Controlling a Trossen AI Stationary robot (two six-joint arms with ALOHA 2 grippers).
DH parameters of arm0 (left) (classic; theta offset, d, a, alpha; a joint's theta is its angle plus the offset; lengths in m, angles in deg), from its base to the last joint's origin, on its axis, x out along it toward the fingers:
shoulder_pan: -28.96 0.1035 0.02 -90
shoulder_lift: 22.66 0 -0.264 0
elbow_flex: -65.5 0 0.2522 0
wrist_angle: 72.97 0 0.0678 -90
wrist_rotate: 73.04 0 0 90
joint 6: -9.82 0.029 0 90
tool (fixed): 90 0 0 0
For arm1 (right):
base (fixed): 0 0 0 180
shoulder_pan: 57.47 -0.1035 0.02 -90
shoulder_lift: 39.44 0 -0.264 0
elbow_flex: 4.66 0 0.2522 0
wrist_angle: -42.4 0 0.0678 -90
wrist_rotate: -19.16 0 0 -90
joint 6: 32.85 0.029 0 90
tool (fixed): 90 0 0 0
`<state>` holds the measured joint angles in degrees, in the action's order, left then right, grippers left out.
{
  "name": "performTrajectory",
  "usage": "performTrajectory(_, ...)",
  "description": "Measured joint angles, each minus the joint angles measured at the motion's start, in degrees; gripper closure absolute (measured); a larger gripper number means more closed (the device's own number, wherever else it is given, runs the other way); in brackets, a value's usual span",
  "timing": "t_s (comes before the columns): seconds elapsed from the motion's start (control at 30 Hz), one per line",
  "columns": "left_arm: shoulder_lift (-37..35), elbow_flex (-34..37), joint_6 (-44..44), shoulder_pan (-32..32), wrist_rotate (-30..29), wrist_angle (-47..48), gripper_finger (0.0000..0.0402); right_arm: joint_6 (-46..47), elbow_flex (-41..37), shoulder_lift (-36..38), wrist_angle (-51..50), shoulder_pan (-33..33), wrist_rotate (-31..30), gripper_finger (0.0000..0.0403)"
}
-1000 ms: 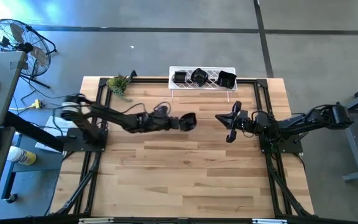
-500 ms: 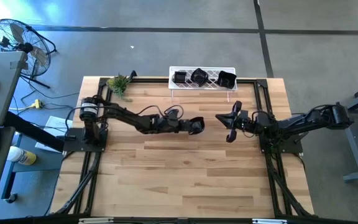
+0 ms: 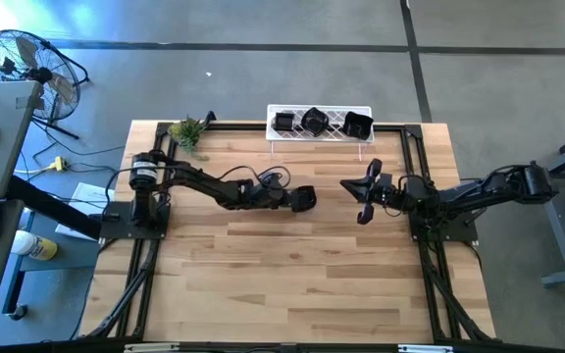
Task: Pick & Place Mini shaped plates
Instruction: Stack the leaf shaped plate on top of the stacked leaf shaped plates on the shelf
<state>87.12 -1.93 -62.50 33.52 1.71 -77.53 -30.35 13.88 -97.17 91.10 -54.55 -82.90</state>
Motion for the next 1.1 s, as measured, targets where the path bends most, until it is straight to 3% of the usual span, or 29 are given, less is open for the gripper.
performTrajectory(0.23, 0.0, 0.04, 5.48, 0.56, 3.1, 1.97, 0.0328, 0.04, 0.0, 0.0, -0.44, 0.0, -0.26, 0.0401)
performTrajectory(0.33, -1.37, 0.11, 13.34, 2.15, 7.91, 2.94, 0.0322, 1.16, -0.01, 0.0, -1.11, -0.02, -0.26, 0.0399)
performTrajectory(0.5, -3.31, 0.02, 28.58, 4.02, 21.89, 2.43, 0.0321, 3.96, 1.6, 0.0, -3.52, -0.03, -2.79, 0.0396)
performTrajectory(0.67, -3.54, 0.02, 35.21, 4.07, 30.63, 2.62, 0.0321, 7.35, 7.28, 0.0, -15.08, -0.09, -3.24, 0.0397)
performTrajectory(0.83, -6.44, 1.93, 45.0, 4.07, 31.01, 6.07, 0.0345, 19.35, 14.08, -0.03, -34.48, -2.0, -9.56, 0.0392)
performTrajectory(0.97, -12.1, 9.85, 48.63, 4.07, 31.11, -4.4, 0.0389, 31.92, 18.2, -1.26, -50.58, -5.57, -14.67, 0.0391)
performTrajectory(1.1, -16.0, 21.52, 49.0, 4.1, 29.95, -24.69, 0.0393, 40.8, 20.71, -4.71, -54.46, -7.08, -12.43, 0.039)
